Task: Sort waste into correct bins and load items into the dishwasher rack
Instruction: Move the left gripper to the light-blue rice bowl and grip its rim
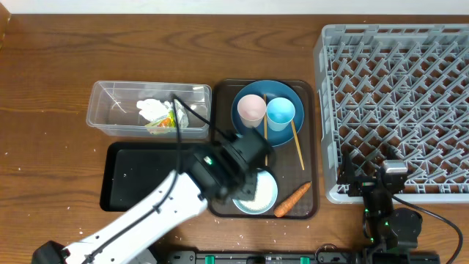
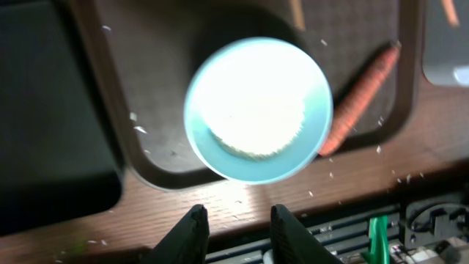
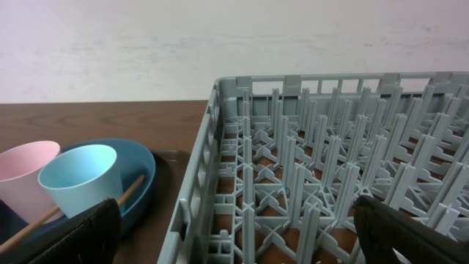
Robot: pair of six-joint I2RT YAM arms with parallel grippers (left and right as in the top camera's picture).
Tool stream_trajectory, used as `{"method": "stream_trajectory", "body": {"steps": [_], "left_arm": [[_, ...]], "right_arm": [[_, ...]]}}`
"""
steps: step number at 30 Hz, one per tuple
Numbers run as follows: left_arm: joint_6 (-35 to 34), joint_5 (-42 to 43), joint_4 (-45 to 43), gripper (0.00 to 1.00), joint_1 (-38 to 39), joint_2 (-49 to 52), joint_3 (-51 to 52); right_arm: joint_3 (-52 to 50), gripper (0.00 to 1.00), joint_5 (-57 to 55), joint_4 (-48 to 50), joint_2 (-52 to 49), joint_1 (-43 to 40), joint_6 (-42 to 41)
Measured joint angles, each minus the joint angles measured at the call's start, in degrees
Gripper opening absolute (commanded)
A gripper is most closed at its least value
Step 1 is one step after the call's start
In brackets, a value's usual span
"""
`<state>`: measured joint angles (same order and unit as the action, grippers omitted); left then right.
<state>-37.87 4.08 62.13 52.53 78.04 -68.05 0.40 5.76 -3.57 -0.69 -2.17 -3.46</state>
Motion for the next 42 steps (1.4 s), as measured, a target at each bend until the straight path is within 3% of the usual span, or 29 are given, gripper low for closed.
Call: {"method": "stream_trajectory", "body": {"steps": [5,10,13,23,30,42], "left_arm": [[-4.2,-3.2,-0.3,0.32,7.1,1.1,0.0],[-5.8,-5.1,-0.3,0.48,9.2,3.4,0.0],[-6.2,-6.1,-0.3,0.53,9.1,5.6,0.0],[-5.5,-7.9,0.5,0.53,3.3,11.8,0.2],[-1.0,-7.2,-2.7,0.53,-2.1,11.8,3.3],[3.4,-3.2,-9.1,0.53,-2.2,11.8,9.6]], "right_arm": [[0.0,0.99,0.0,0.0,0.0,0.0,0.0],[0.0,0.99,0.0,0.0,0.0,0.0,0.0],[0.0,0.99,0.0,0.0,0.0,0.0,0.0],[0.0,0.99,0.0,0.0,0.0,0.0,0.0],[0.0,0.99,0.0,0.0,0.0,0.0,0.0],[0.0,0.99,0.0,0.0,0.0,0.0,0.0]]}}
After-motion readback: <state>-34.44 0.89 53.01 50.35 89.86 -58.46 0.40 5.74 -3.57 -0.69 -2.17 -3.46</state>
